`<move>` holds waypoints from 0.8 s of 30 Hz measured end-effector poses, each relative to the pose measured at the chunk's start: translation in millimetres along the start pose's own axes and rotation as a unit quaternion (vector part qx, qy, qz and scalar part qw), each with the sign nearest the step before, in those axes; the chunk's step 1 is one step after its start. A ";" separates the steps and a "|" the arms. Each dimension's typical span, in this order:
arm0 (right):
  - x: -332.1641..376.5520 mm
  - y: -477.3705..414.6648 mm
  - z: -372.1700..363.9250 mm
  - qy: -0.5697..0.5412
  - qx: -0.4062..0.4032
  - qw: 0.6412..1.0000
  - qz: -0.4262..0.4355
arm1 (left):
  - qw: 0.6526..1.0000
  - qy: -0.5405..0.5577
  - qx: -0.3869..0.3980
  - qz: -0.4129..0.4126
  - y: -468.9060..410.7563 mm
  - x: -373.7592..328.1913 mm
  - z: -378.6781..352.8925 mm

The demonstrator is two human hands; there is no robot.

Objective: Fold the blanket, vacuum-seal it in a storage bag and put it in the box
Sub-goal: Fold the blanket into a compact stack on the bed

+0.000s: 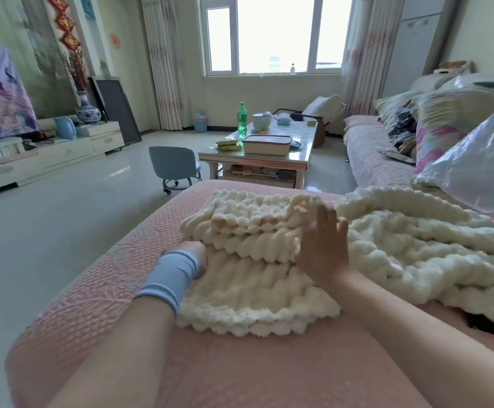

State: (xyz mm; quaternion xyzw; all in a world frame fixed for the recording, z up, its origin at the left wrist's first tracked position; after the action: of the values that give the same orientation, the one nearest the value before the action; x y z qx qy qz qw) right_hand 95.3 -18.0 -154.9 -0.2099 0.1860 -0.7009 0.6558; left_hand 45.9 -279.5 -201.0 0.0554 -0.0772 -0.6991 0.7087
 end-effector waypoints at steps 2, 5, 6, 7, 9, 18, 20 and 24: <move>-46.3 -4.4 -22.9 0.045 0.132 0.981 -0.133 | 0.997 0.040 -0.060 -0.042 2.7 -38.3 21.1; -77.9 6.0 -44.5 -0.065 0.222 0.954 -0.191 | 0.982 0.068 -0.152 -0.095 7.4 -87.3 46.5; -78.6 4.8 -42.6 -0.101 0.214 0.957 -0.166 | 0.976 0.078 -0.173 -0.111 8.6 -100.2 50.4; -76.1 2.0 -36.4 -0.127 0.197 0.963 -0.131 | 0.969 0.093 -0.192 -0.127 9.2 -109.9 52.2; -68.2 -0.7 -20.7 -0.210 0.178 0.959 -0.066 | 0.952 0.125 -0.233 -0.156 11.2 -124.3 55.2; -73.3 23.3 21.8 -0.424 0.227 0.875 -0.042 | 0.952 0.090 -0.190 -0.221 14.0 -134.2 24.6; -76.0 23.3 22.3 -0.459 0.200 0.862 -0.081 | 0.955 0.116 -0.150 -0.227 16.2 -131.0 13.4; -55.8 22.4 23.2 -0.564 0.235 0.787 -0.085 | 0.954 0.120 -0.182 -0.205 16.4 -121.3 12.6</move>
State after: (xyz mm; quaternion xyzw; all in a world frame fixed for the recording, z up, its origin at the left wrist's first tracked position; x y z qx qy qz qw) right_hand 129.6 36.4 -150.2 -0.4224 -0.4061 -0.5322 0.6111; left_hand 58.3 -157.6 -189.5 0.0239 0.1499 -0.8200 0.5519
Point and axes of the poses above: each hand's wrist, its own y-axis away from the middle knuckle, its own z-axis out of the back of the hand, x = y × z, the point moved 8 cm from there along -y, towards the middle knuckle, and after that the axes turned 3 degrees about -x, right-handed, at the moved point
